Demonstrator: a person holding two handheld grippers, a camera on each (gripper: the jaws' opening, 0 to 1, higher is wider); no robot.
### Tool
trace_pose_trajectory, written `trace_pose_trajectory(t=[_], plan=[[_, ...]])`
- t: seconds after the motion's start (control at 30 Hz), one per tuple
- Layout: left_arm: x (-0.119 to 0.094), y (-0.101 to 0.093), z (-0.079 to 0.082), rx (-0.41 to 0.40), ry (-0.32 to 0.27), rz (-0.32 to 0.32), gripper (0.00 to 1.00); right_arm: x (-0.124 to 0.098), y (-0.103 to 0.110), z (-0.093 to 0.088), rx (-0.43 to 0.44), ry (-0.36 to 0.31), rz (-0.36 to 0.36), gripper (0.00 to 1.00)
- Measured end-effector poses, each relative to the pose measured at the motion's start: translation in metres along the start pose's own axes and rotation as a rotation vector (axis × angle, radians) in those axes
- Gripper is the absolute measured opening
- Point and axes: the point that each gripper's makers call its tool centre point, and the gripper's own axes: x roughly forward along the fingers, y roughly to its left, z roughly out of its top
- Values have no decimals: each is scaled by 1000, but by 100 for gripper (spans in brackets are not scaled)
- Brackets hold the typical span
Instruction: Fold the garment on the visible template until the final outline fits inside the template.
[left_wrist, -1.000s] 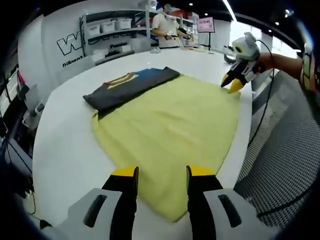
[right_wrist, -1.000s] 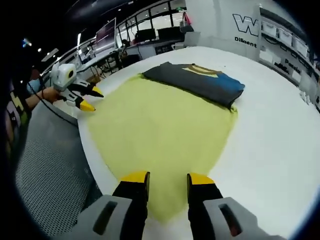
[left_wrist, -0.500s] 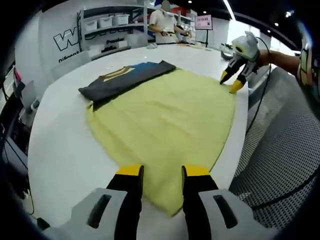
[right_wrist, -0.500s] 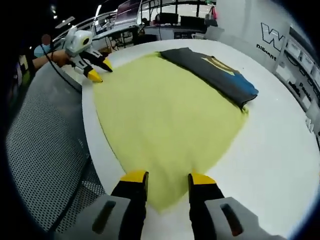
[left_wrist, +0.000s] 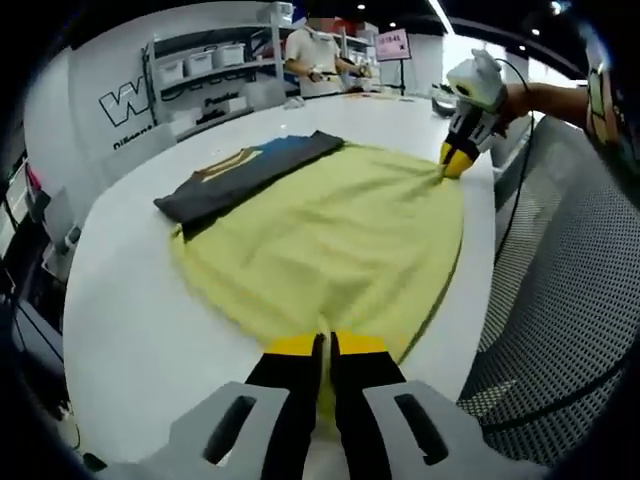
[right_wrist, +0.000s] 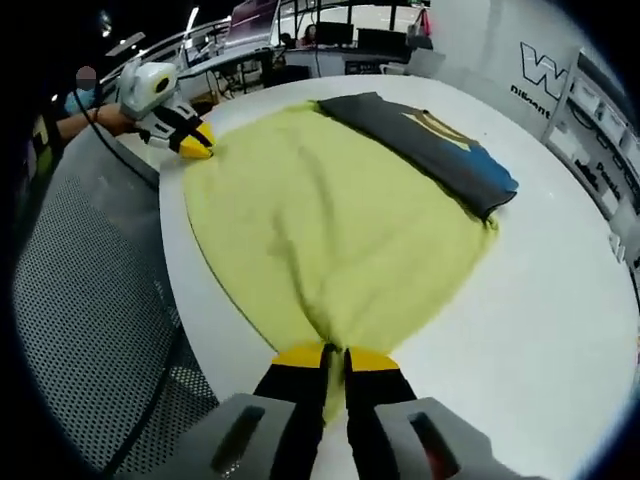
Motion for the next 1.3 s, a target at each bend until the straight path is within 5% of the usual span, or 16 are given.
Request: trace_pose_trajectory(t=[0.13,0.23,0.27,0.47,0.67,0.73,1.07,1.17,1.3], plan=[[2,0,-2,-14,97,-39,0,1,-2,-1,43,5,9,0],[0,1,-4,-45,192,-46,0,0,-1,-2,170,1,32,0],[0,2,-4,-49,198,-44,0,-2,4,-6,207,24,76,0],[-9,-16,-11,-158,257,-119,0,-15,7,-5,261,46,88,0],[-22,-28,-17,-234,321,-165,0,-31,28,-9,226,122,204,0],[-27,-30,-18,-244,329,-169,0,-40,36,-14,144,147,289,0],[-52,-46,-10,-328,391,-239,0,-68,52,-13,151,202,381,0],[-60,-53,-4,-256,392,-285,0,-76,55,-14,154,221,405,0],[-71,-58,0,-309,421,-295,0,-90,63,-9,139,211,447,0]])
